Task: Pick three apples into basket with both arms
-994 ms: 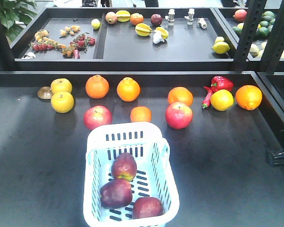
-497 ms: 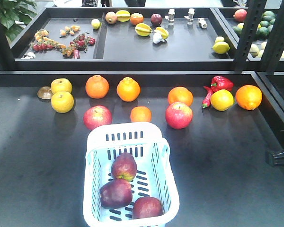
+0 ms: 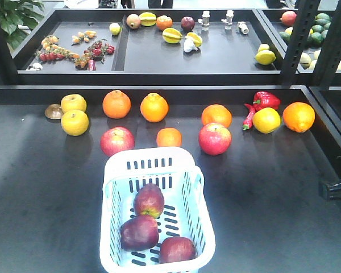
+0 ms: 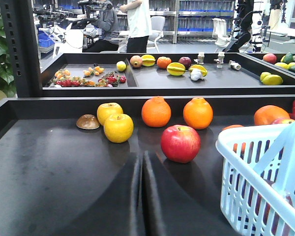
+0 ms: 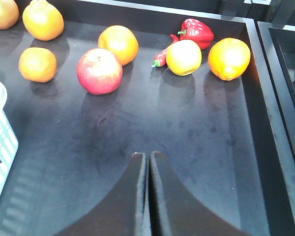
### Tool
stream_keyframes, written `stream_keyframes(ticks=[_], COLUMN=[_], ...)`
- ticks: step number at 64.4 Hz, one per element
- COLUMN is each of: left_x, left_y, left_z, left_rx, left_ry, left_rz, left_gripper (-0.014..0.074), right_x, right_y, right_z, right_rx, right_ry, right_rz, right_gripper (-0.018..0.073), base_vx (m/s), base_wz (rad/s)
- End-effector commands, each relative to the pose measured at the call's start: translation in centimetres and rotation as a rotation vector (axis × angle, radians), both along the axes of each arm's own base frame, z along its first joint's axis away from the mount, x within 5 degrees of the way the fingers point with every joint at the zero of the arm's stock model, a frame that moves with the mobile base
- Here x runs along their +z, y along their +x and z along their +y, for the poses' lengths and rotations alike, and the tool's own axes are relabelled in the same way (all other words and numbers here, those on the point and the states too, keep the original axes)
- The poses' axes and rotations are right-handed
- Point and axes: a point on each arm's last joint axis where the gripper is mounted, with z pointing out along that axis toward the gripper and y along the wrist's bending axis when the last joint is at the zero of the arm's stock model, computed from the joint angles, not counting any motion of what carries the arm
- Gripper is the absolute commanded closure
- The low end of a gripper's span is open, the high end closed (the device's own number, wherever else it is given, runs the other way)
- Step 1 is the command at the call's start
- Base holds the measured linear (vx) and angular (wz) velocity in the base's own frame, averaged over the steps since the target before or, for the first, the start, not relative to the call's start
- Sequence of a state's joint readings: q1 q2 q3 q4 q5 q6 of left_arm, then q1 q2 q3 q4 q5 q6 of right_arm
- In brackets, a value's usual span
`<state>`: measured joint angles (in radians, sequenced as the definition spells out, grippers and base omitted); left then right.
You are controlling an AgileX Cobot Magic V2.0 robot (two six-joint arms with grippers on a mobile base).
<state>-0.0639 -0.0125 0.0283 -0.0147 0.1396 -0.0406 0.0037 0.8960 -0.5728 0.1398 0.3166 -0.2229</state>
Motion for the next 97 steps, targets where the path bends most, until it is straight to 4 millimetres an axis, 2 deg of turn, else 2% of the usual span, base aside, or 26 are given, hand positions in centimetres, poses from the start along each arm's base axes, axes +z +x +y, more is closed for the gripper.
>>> stream_keyframes(ticks=[1, 6, 11, 19, 27, 28, 40, 46, 55, 74, 97], left_x=[1.7, 1.7, 1.7, 1.7, 1.7, 1.7, 1.7, 1.7, 1.7, 1.7, 1.7], left_y=[-0.2, -0.2, -0.2, -0.2, -0.2, -0.2, -0.2, -0.2, -0.2, -0.2, -0.2], left_z=[0.0, 0.0, 0.0, 0.0, 0.0, 0.0, 0.0, 0.0, 0.0, 0.0, 0.0], left_rx=[-0.005, -0.005, -0.005, -0.005, -0.005, -0.005, -0.005, -0.005, -0.003, -0.003, -0.003], left_ry=[-0.018, -0.018, -0.018, -0.018, -0.018, -0.018, -0.018, -0.018, -0.018, -0.018, -0.018], left_rz=[-0.114, -0.114, -0.114, -0.114, -0.114, -0.114, -0.114, -0.114, -0.114, -0.114, -0.114], left_gripper=[0.0603, 0.0603, 0.0603, 0.0603, 0.0603, 0.0603, 0.0603, 0.0603, 0.0603, 0.0603, 0.0603], right_x=[1.6, 1.8, 2.3, 1.0, -2.2, -3.1, -7.8, -9.0, -8.7, -8.1, -8.1], right_y=[0.3, -0.5, -2.6, -5.9, -9.0, -9.3, -11.6, -12.2, -12.4, -12.4, -12.4], right_z=[-0.2, -0.2, -0.3, -0.4, -0.4, -0.4, -0.4, -0.5, -0.5, -0.5, -0.5], right_rx=[-0.012, -0.009, -0.012, -0.03, -0.053, -0.055, -0.061, -0.062, -0.05, -0.06, -0.066], right_ry=[-0.009, -0.021, -0.034, -0.03, 0.021, 0.028, 0.041, 0.044, -0.008, 0.039, 0.056], right_rz=[-0.104, -0.134, -0.23, -0.375, -0.449, -0.444, -0.487, -0.501, -0.541, -0.609, -0.607], right_gripper=[0.0568, 0.0568, 0.0568, 0.0568, 0.0568, 0.0568, 0.0568, 0.0568, 0.0568, 0.0568, 0.0568], base_vx=[0.0, 0.0, 0.0, 0.0, 0.0, 0.0, 0.0, 0.0, 0.0, 0.0, 0.0], base_wz=[0.0, 0.0, 0.0, 0.0, 0.0, 0.0, 0.0, 0.0, 0.0, 0.0, 0.0])
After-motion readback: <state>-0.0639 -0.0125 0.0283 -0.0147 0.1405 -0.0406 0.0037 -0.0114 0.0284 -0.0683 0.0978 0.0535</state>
